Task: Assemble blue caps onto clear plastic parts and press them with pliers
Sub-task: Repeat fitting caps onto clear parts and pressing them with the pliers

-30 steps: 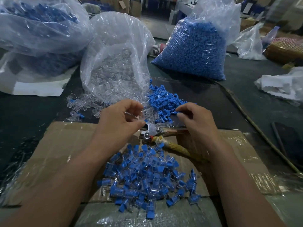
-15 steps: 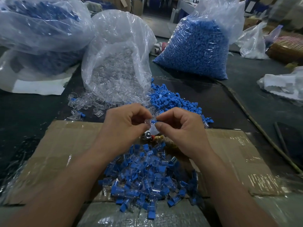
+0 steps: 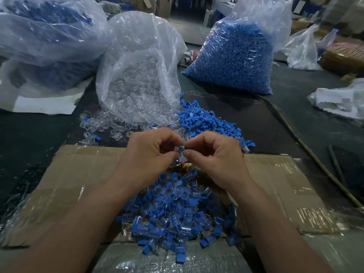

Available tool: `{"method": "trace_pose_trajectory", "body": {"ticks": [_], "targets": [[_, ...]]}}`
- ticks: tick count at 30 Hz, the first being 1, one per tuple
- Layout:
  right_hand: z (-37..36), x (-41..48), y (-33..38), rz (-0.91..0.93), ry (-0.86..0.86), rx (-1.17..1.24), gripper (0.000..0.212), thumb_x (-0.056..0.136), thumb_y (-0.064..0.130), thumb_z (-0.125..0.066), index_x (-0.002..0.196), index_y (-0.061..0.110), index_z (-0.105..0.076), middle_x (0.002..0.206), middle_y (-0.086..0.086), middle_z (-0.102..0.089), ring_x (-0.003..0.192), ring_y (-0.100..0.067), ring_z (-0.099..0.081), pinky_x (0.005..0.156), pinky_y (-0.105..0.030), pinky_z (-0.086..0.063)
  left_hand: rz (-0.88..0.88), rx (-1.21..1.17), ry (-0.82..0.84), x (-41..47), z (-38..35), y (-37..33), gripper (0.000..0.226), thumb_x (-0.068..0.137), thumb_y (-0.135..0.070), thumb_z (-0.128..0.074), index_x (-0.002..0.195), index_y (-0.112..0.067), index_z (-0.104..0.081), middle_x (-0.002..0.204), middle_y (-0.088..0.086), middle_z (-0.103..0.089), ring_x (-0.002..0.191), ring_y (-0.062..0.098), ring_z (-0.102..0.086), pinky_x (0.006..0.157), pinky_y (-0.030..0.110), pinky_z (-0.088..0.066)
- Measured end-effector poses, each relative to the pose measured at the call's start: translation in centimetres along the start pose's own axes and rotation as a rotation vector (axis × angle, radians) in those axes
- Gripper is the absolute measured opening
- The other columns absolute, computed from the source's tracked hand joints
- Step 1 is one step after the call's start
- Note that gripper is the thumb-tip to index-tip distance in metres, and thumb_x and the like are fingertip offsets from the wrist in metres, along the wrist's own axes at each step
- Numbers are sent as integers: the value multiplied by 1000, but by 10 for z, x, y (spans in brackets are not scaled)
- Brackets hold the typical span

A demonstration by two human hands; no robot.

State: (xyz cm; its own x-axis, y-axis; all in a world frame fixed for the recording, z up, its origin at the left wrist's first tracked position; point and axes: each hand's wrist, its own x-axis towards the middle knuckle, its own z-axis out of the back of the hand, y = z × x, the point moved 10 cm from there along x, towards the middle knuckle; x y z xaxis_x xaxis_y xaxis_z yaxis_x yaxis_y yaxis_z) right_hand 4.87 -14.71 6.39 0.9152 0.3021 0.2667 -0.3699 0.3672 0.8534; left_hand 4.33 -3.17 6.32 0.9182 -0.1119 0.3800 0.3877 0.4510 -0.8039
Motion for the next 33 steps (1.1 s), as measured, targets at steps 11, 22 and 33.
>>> {"method": "trace_pose_trajectory", "body": {"ticks": [11, 22, 33], "targets": [[-1, 0, -5, -76, 42, 145, 23, 68, 13, -77, 78, 25, -61, 71, 12, -65, 68, -3, -62, 64, -15, -51, -21, -39, 6, -2, 4, -5, 26, 70, 1, -74, 75, -24, -67, 72, -6, -68, 67, 7, -64, 63, 19, -54], [-12, -4, -18, -253, 164, 492, 32, 55, 12, -72, 84, 11, -59, 73, -1, -69, 71, -15, -66, 69, -27, -57, -142, 2, 51, -2, 3, -21, 25, 67, -3, -76, 75, -24, -65, 77, -8, -62, 72, 10, -59, 65, 23, -52], [-3, -2, -12, -166, 80, 406, 32, 52, 13, -73, 81, 11, -58, 66, 7, -67, 68, -6, -64, 64, -18, -54, 195, -352, 117, -3, -9, 7, 13, 72, -5, -71, 72, -16, -66, 62, 2, -68, 54, 12, -64, 55, 22, -54]]}}
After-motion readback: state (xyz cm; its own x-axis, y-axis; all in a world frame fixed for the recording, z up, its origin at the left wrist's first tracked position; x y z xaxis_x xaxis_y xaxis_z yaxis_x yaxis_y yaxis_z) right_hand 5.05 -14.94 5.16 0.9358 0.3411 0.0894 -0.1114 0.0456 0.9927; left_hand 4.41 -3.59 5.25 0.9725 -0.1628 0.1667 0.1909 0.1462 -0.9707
